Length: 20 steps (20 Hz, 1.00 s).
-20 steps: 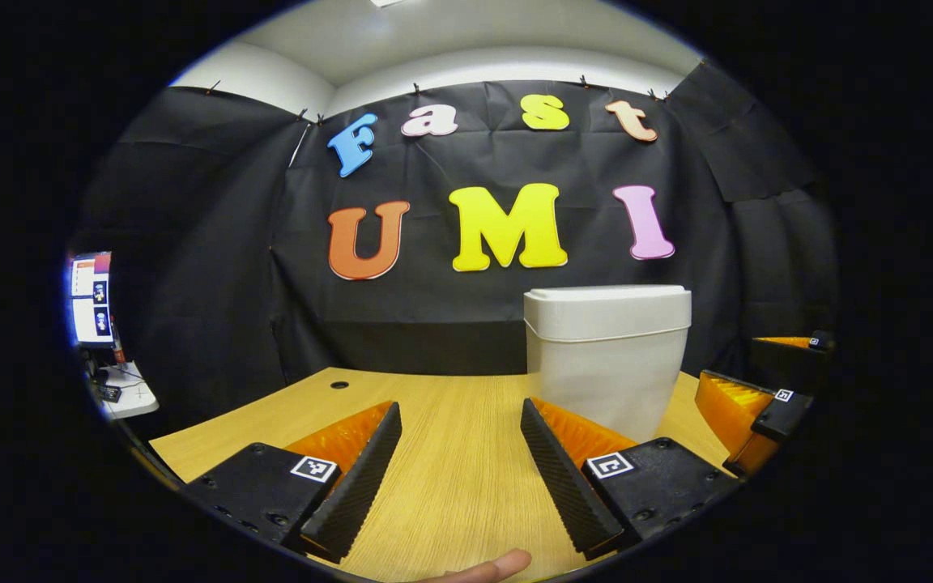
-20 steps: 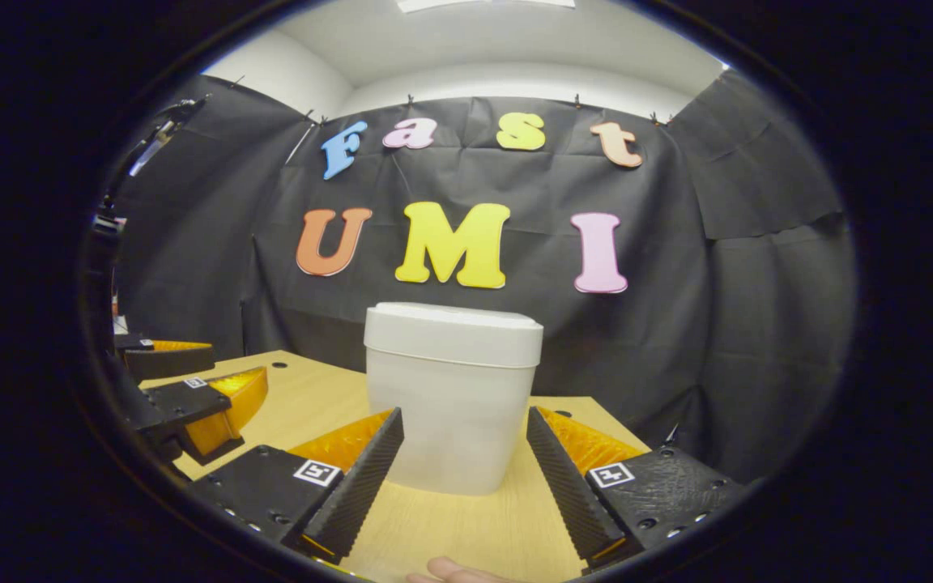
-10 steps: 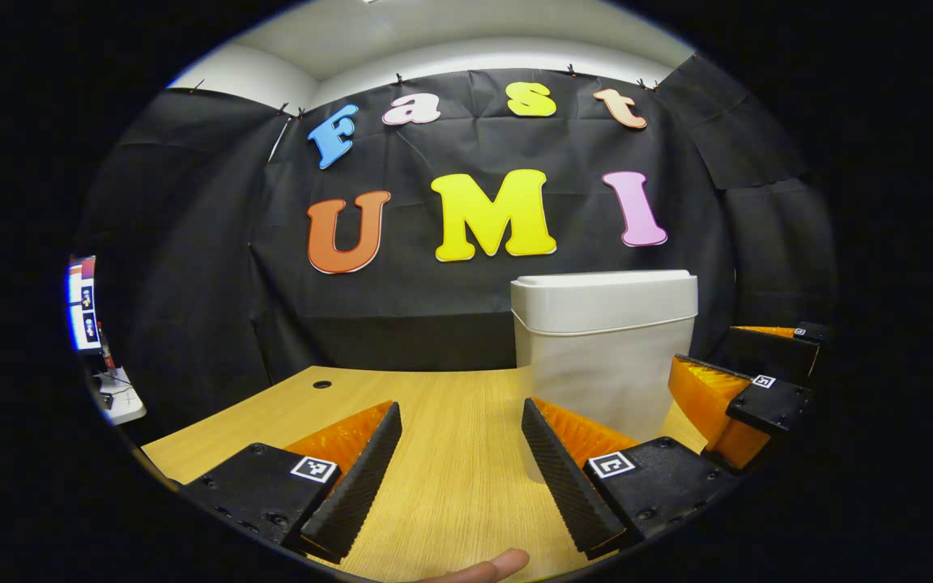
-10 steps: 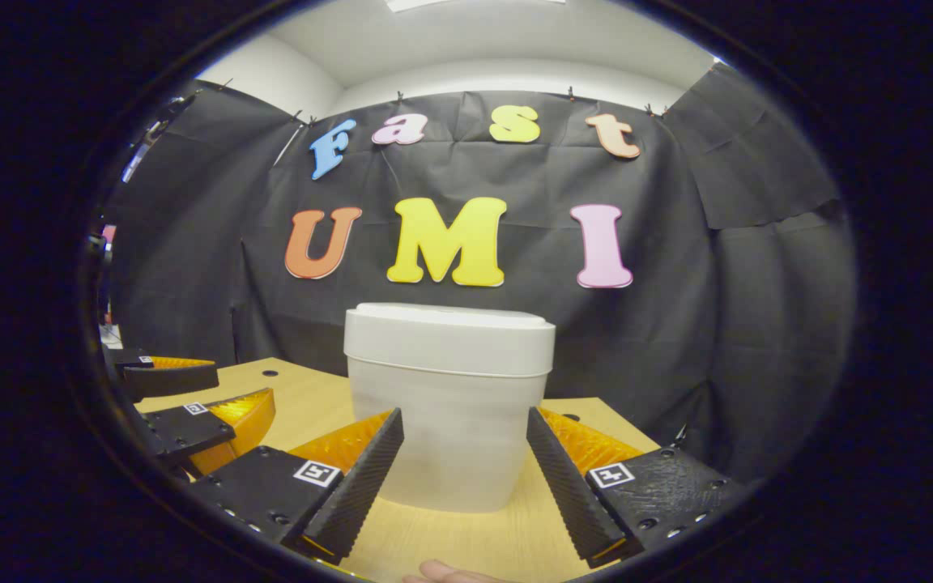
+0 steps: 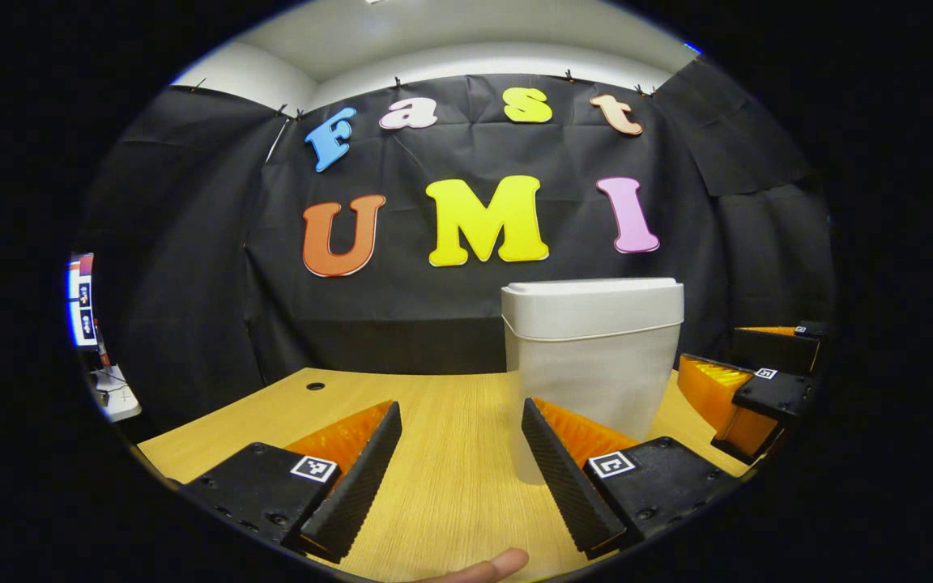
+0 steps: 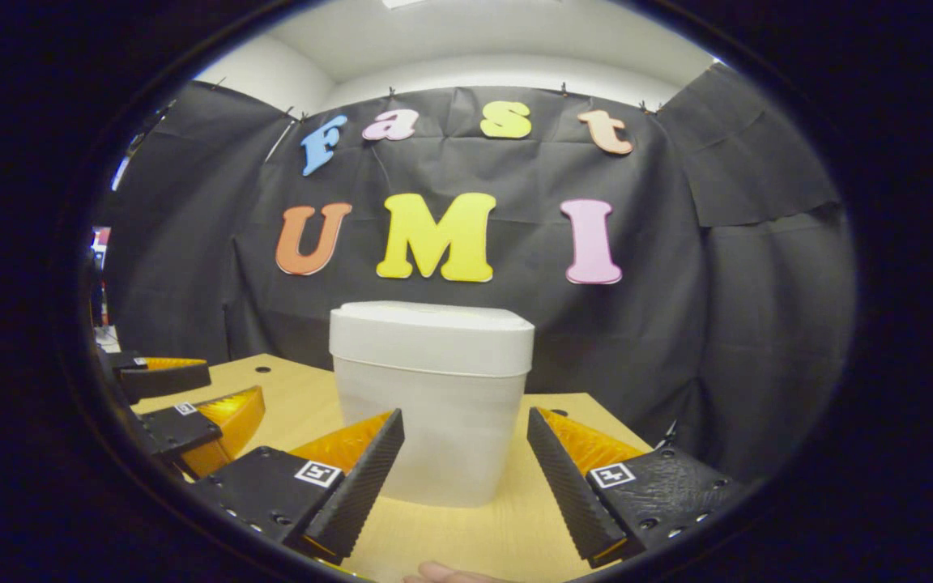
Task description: Press the lid of the desktop garbage bin to open it, pick up the crumpled paper on the desktop and throw it into the bin, then pick up the pop can on the desktop and drop it into the bin, and finally close the garbage bin lid.
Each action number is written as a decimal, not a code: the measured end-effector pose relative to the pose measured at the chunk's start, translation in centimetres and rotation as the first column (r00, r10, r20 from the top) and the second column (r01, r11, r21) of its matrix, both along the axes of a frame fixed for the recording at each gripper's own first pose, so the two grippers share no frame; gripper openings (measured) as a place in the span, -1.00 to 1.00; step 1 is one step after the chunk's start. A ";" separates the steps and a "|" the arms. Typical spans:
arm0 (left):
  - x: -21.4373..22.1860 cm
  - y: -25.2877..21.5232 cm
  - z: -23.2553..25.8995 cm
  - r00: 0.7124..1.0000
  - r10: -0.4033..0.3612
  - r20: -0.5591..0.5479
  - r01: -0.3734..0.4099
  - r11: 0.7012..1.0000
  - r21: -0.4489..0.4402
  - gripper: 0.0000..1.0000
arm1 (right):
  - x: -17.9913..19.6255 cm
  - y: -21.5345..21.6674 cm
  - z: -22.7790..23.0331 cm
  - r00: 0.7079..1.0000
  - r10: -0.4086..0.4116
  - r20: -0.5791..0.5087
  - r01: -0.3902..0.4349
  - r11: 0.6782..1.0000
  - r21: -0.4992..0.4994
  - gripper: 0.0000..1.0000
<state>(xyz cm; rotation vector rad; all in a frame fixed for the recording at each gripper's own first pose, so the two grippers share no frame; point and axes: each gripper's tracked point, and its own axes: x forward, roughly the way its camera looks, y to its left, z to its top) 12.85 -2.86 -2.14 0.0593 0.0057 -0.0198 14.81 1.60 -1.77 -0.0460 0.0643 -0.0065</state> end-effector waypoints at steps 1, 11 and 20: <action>-0.1 0.2 -0.2 1.000 0.006 -0.004 -0.006 1.000 -0.003 0.93 | -0.4 -0.5 -0.2 1.000 -0.020 -0.004 0.020 1.000 0.021 0.90; -0.6 0.2 -1.2 0.999 0.005 -0.034 -0.004 1.000 0.014 0.92 | -0.6 2.1 -2.4 0.991 0.101 -0.092 -0.094 0.993 0.072 0.92; -0.8 0.0 -2.0 0.998 0.010 -0.056 -0.009 1.000 0.018 0.92 | -1.7 3.6 -1.3 0.989 0.145 -0.040 -0.143 0.989 0.029 0.92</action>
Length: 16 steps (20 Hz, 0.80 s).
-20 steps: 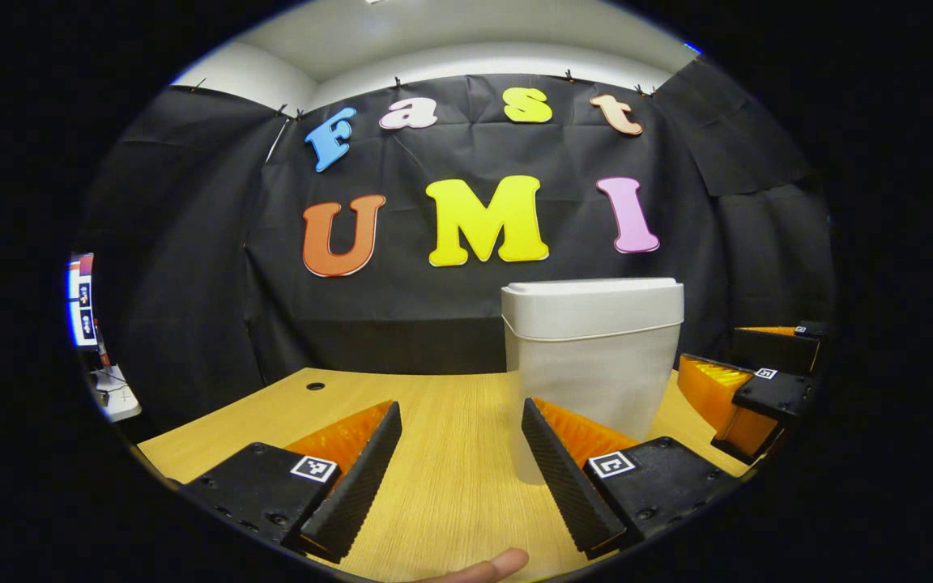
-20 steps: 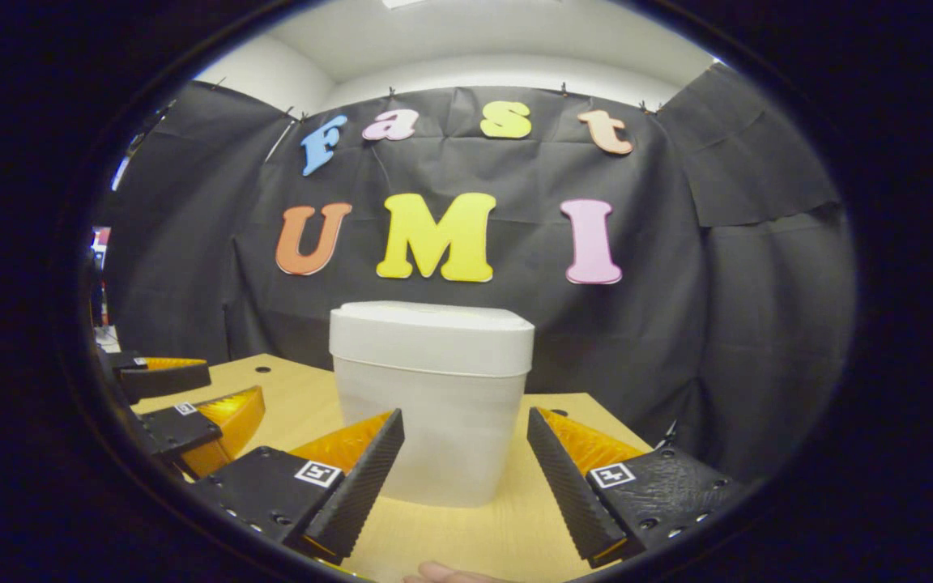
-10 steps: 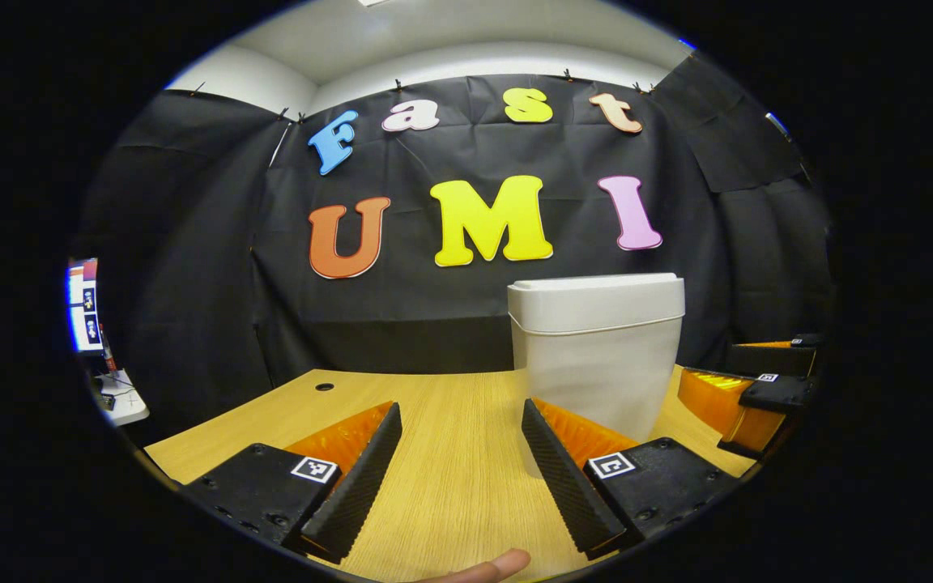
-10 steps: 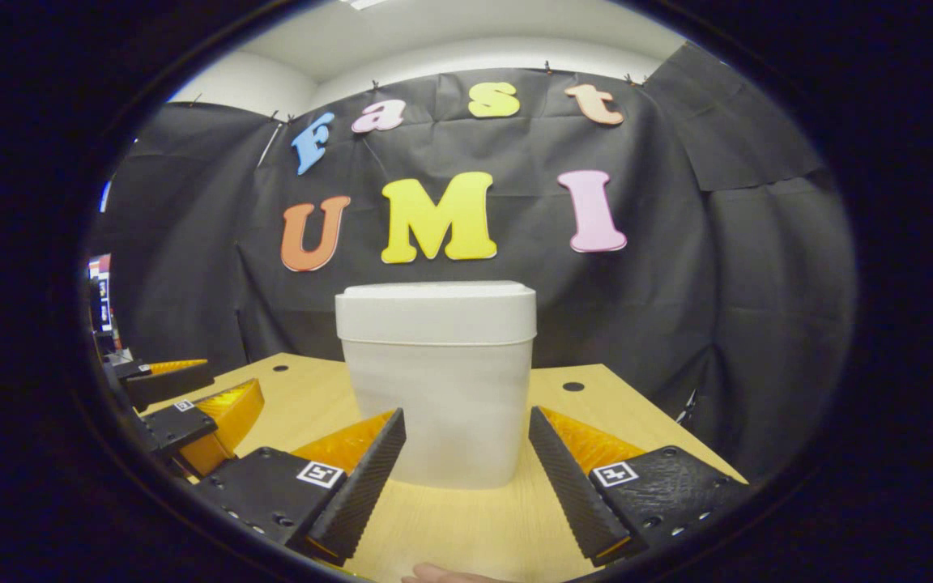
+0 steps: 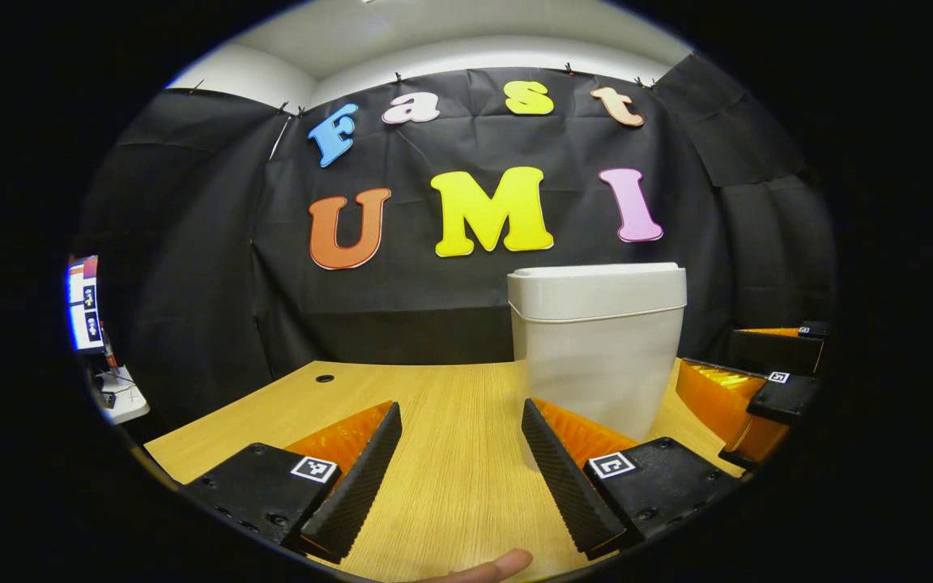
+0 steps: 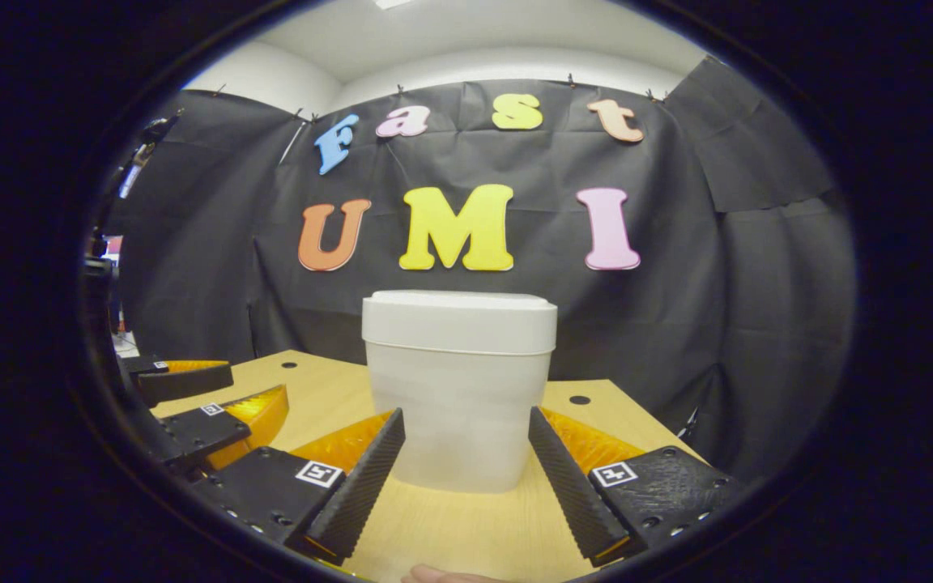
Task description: Press the lid of the desktop garbage bin to open it, pick up the crumpled paper on the desktop and throw it into the bin, then pick up the pop can on the desktop and drop it into the bin, and finally close the garbage bin lid.
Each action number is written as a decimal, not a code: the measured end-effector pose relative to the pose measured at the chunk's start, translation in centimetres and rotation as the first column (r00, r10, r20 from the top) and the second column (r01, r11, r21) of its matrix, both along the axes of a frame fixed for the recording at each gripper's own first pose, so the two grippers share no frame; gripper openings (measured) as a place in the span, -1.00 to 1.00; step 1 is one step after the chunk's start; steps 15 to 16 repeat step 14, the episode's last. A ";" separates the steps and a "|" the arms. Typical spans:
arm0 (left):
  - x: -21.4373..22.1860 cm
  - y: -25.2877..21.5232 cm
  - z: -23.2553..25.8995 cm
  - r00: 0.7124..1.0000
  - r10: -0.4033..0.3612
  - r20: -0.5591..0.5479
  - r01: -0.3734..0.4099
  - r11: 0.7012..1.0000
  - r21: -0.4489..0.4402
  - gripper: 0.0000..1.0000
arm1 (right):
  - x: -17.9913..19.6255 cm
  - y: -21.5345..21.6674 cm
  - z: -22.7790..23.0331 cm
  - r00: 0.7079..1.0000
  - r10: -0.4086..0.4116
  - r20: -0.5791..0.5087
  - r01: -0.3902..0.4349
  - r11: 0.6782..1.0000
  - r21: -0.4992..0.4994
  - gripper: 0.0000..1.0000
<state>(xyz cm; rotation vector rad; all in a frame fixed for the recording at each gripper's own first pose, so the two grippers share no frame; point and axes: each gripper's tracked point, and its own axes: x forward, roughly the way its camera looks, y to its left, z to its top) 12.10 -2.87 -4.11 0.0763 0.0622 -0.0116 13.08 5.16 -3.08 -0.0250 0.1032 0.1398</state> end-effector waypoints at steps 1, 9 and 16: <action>0.0 -0.2 0.0 1.000 -0.006 0.002 0.006 1.000 -0.001 0.94 | -0.2 0.3 0.0 1.000 0.009 -0.001 -0.009 1.000 -0.001 0.91; -0.1 -0.2 -0.1 1.000 -0.005 -0.004 0.005 1.000 0.009 0.93 | -0.4 0.3 0.1 1.000 0.014 0.006 -0.014 0.999 -0.028 0.90; -0.2 -0.3 -0.3 1.000 -0.008 -0.011 0.009 1.000 0.017 0.93 | -0.4 0.1 -0.2 1.000 0.011 -0.005 -0.011 0.999 -0.033 0.90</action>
